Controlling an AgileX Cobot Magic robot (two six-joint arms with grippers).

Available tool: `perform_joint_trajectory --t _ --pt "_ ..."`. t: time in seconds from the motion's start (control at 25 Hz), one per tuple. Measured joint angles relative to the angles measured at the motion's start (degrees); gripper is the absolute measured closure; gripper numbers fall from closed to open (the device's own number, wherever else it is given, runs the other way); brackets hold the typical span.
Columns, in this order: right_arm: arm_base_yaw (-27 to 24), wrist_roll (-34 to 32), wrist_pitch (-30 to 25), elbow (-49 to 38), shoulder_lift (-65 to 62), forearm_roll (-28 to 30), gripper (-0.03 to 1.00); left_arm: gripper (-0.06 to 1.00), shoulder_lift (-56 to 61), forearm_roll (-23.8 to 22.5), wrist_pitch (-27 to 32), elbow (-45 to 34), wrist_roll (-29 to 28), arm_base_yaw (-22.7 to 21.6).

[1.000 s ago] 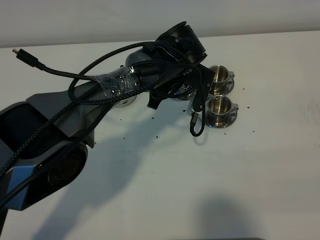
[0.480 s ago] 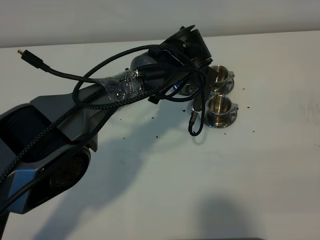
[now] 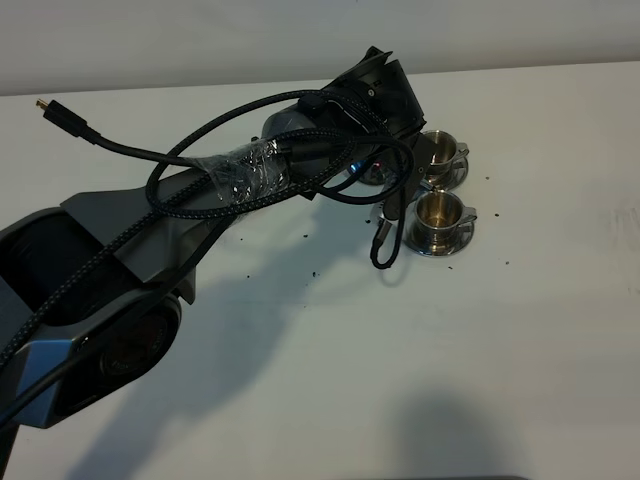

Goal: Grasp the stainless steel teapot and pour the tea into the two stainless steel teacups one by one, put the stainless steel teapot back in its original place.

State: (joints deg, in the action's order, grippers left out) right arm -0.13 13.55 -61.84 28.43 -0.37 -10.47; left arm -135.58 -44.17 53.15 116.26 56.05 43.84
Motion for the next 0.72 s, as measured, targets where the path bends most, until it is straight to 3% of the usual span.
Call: perform_joint_trajectory --t 0.72 --pt "0.0 0.0 0.0 0.0 0.0 0.0 0.55 0.73 0.0 -3.2 -3.3 0.0 0.9 0.0"
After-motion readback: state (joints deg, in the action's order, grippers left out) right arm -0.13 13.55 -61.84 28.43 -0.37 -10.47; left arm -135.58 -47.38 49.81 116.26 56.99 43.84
